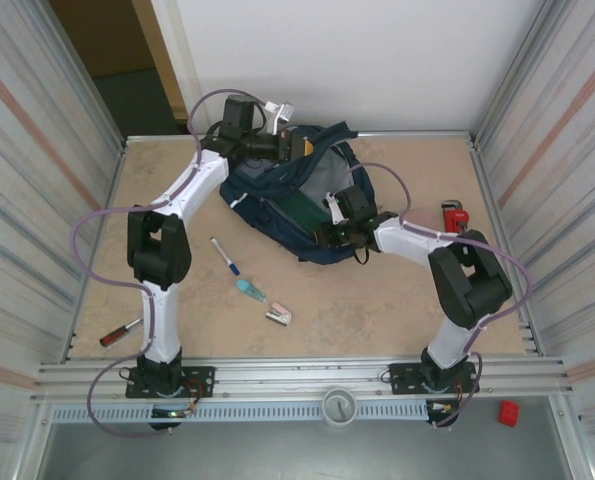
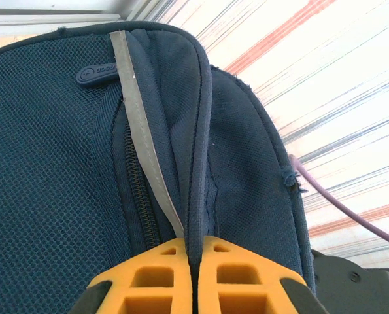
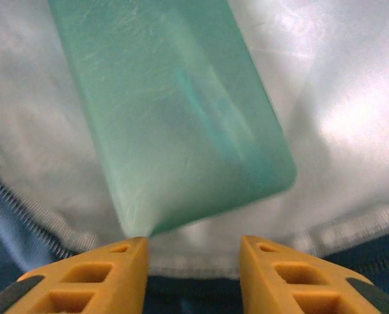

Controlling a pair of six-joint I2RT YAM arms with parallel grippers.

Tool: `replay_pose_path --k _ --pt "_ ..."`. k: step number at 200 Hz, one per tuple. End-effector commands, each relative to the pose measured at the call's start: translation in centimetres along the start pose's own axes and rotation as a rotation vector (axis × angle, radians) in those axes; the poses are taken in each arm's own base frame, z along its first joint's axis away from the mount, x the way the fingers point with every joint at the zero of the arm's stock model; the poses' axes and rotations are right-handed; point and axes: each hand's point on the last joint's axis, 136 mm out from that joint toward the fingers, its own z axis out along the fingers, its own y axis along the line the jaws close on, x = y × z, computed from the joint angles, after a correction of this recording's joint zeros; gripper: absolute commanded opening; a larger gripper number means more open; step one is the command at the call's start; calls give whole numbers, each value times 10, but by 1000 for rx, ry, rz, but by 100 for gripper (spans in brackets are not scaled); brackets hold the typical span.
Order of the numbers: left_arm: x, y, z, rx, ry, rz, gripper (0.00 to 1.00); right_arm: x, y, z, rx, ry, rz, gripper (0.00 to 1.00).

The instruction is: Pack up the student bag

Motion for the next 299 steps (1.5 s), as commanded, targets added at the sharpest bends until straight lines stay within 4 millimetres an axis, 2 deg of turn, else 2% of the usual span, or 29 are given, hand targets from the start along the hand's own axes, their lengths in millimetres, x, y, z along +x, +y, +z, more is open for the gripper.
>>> replay_pose_path --k 1,11,21,43,56,70,80,103,125,146,159,163,180,210,252,299 --pt "-18 -50 -8 107 -45 158 0 -14 9 14 -42 3 16 33" --pt "-19 -51 -7 110 -44 158 0 -19 13 19 -59 2 14 32" --pt "-18 -51 -6 112 -42 157 0 -34 20 21 -93 -28 17 32" --pt "-16 -51 -4 110 -38 155 0 -82 44 13 -199 -151 34 33" --pt "-15 -49 -3 105 -37 149 0 -102 52 7 -258 -200 58 35" --pt "-13 -47 -3 99 -38 147 0 -108 52 -2 -286 -219 85 37" --pt "-13 -45 -3 92 -40 147 0 -100 43 -14 -275 -222 101 40" --pt "-12 -43 -4 86 -42 153 0 -54 0 -47 -149 -199 202 55" --pt "-12 -39 -3 80 -44 147 0 -7 -69 -83 95 -196 391 78" --pt "-12 -39 -3 82 -46 147 0 36 -139 -110 314 -185 618 91" --pt "-12 -40 -3 84 -49 149 0 55 -168 -117 351 -182 754 97" --pt "-12 -41 -3 83 -50 151 0 60 -172 -116 347 -175 786 100" --pt "-12 -40 -3 82 -49 150 0 65 -191 -112 330 -178 890 99" --pt "-10 -38 -3 73 -43 148 0 44 -209 -93 287 -179 948 99" --pt "-8 -39 -4 72 -42 152 0 14 -228 -74 320 -180 924 99" --pt "-4 -37 -3 77 -32 144 0 2 -237 -41 402 -89 844 99"
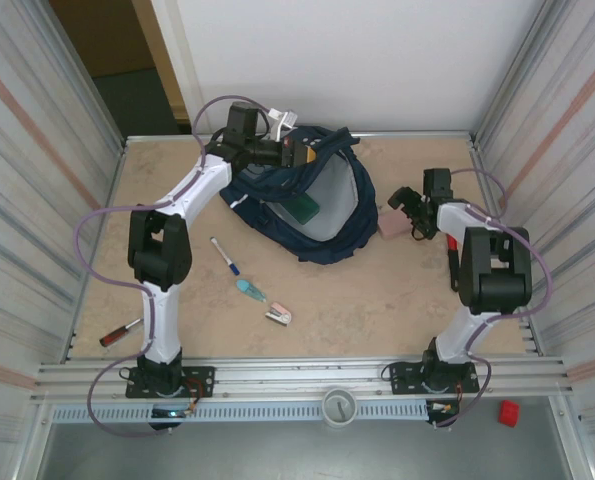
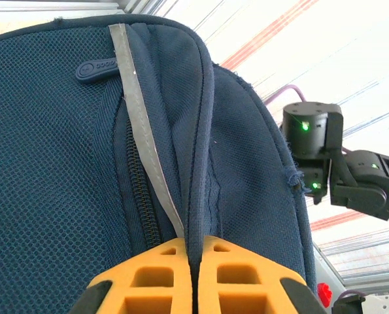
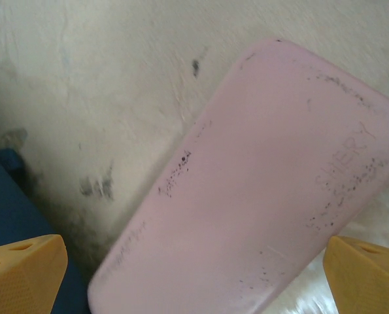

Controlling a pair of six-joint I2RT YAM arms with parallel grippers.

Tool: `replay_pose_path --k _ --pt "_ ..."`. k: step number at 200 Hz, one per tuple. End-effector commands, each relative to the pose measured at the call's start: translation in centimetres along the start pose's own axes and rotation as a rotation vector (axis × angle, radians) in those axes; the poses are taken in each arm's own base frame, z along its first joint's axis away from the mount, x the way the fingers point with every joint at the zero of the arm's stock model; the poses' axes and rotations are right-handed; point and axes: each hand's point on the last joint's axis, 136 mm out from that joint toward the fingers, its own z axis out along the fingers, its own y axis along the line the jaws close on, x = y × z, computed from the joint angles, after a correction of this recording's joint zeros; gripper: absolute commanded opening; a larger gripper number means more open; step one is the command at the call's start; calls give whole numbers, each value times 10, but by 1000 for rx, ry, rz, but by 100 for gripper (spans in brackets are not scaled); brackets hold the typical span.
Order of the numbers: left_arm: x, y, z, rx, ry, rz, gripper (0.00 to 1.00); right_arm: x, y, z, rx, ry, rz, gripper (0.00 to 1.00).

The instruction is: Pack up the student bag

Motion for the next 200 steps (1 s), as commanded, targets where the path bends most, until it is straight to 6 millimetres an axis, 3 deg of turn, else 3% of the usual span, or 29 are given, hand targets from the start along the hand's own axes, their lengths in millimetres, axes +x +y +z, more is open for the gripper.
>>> replay_pose_path --k 1,47,84,124,173,200 --pt "-20 -43 -12 72 -48 134 0 7 -2 17 76 33 -63 99" --pt "-18 -42 -17 58 -52 148 0 6 9 31 200 26 -217 99" --pt "-17 -38 -15 59 -49 134 0 12 -10 28 326 17 -284 99" --pt "-17 -36 -15 57 -49 133 0 29 -24 28 289 85 -236 99" --pt "-15 -34 -15 52 -46 124 0 36 -30 30 203 141 -178 72" --pt "-14 -34 -16 46 -43 125 0 34 -29 15 183 114 -185 54"
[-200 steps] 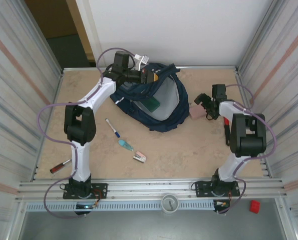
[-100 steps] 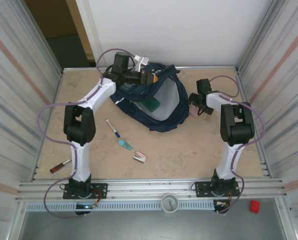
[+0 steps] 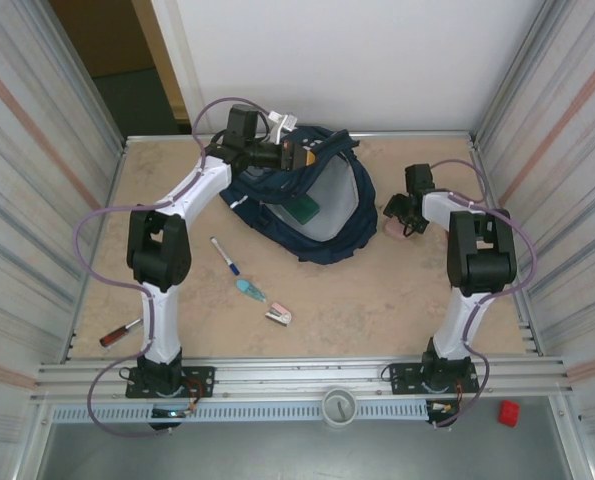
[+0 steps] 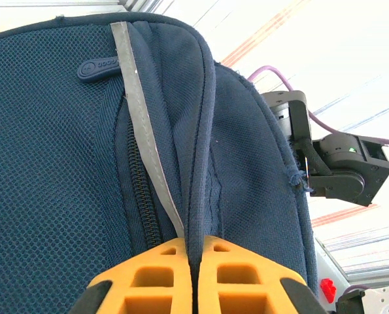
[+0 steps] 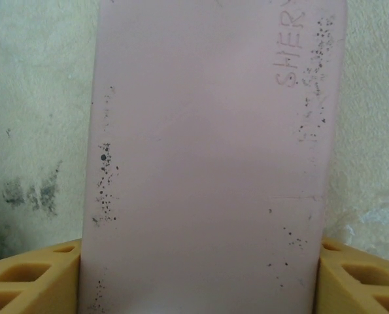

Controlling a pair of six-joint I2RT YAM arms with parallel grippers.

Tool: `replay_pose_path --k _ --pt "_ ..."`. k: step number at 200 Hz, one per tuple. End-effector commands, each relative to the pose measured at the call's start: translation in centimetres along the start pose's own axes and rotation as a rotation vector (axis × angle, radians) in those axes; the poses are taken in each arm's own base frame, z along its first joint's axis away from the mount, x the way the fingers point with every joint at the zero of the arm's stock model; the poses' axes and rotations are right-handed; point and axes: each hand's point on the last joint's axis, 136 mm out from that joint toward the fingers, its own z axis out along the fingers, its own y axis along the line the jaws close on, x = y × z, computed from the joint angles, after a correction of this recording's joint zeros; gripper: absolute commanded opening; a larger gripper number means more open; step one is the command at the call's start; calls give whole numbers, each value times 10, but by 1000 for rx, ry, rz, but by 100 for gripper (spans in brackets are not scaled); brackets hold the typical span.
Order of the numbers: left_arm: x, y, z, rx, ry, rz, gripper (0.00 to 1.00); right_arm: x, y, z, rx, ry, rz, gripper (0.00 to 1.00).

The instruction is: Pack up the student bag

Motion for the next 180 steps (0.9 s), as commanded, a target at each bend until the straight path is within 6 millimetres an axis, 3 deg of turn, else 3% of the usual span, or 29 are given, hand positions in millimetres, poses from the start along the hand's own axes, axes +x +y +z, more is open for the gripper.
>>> replay_pose_path --k 1,19,36,53,73,96,140,180 --pt "-20 -36 -17 49 -51 113 0 23 -15 -9 21 66 3 53" --pt "-20 -37 -18 46 -53 111 0 17 -15 -33 25 8 -29 43" --pt "-21 -39 -21 47 -54 113 0 16 -2 -65 -45 -63 -81 39" --pt "-23 -46 -26 68 -55 132 0 25 31 -101 -168 -130 -224 37" --pt "-25 -55 -34 94 -50 155 0 49 79 -141 -330 -158 -450 35" --pt "-29 -59 -42 114 -53 167 0 80 118 -171 -449 -173 -696 36" --pt "-36 -71 -46 164 -48 166 0 85 161 -176 -563 -150 -885 35" --pt "-43 -77 -51 203 -37 135 0 68 186 -135 -547 -135 -972 37"
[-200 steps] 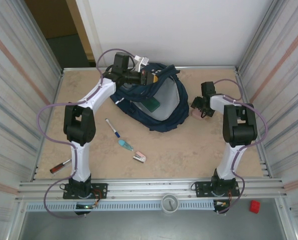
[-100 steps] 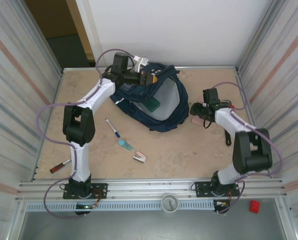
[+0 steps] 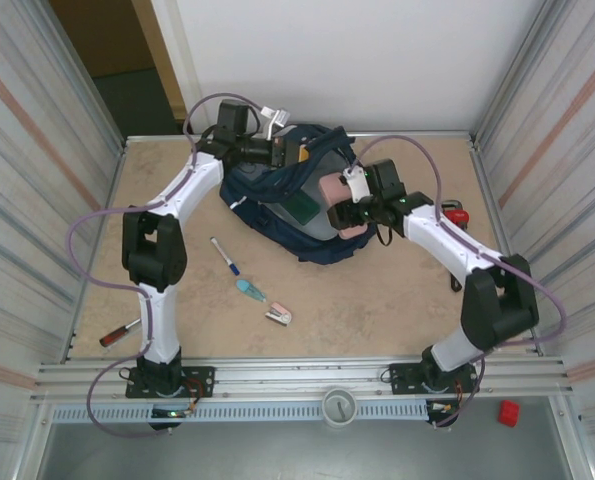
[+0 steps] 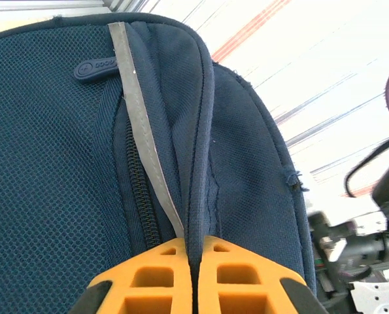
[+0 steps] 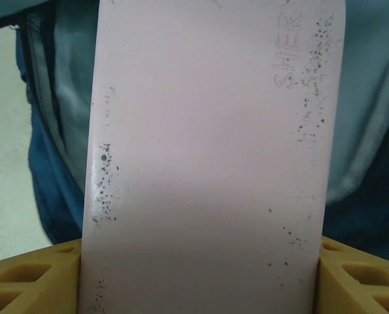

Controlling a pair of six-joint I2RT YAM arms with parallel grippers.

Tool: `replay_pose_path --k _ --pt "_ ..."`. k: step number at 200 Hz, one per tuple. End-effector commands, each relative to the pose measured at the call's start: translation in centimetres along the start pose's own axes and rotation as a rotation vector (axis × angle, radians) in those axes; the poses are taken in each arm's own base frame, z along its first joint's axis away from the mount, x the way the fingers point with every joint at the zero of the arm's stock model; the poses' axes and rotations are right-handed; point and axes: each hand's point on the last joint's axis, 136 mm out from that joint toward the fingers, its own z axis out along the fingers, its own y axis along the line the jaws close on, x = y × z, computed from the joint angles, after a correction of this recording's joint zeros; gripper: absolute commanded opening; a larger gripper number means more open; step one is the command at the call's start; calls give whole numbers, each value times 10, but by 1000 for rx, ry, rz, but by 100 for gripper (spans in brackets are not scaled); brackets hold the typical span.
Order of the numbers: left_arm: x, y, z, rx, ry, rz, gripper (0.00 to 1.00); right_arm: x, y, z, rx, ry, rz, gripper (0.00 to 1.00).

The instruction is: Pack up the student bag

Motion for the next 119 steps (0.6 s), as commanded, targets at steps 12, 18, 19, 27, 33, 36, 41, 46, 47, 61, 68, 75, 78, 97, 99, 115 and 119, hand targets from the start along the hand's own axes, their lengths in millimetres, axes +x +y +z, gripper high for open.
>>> replay_pose_path --k 12,18,19,27,33,36,41,46,47,61,68,75,78,97,99,115,119 --pt "-35 -67 -26 167 -34 115 0 -23 -8 32 -22 -21 -116 37" --pt "-36 -67 -26 170 -32 109 0 -29 -10 37 -13 -44 -126 37" --pt "-36 -66 -26 170 -32 107 0 -29 -11 37 -11 -46 -127 38" --pt "-37 -67 -26 173 -32 102 0 -36 -14 44 -3 -74 -135 38" --pt "-37 -66 -26 174 -30 98 0 -42 -16 48 0 -93 -138 38" --pt "-37 -66 -25 176 -30 98 0 -44 -17 50 1 -99 -138 38" --pt "-38 -67 -25 178 -29 99 0 -49 -19 53 6 -111 -144 38" --pt "-38 -66 -25 177 -29 97 0 -53 -20 57 9 -119 -154 39" --pt "-38 -66 -25 178 -28 96 0 -54 -20 57 11 -121 -155 39" --pt "-38 -65 -24 176 -24 92 0 -65 -23 67 35 -139 -190 40" --pt "-38 -64 -24 177 -23 91 0 -69 -24 72 41 -145 -203 41" --pt "-38 -64 -23 177 -21 89 0 -75 -25 76 47 -160 -216 43" --pt "-38 -63 -23 177 -21 87 0 -76 -26 78 49 -166 -219 44" --pt "-38 -59 -20 176 -18 78 0 -87 -33 92 73 -212 -221 56" --pt "-38 -59 -20 177 -17 78 0 -88 -34 93 76 -214 -219 58" --pt "-37 -55 -19 169 -18 78 0 -91 -43 98 121 -221 -191 75" --pt "-38 -55 -19 166 -19 77 0 -90 -45 97 133 -219 -184 78"
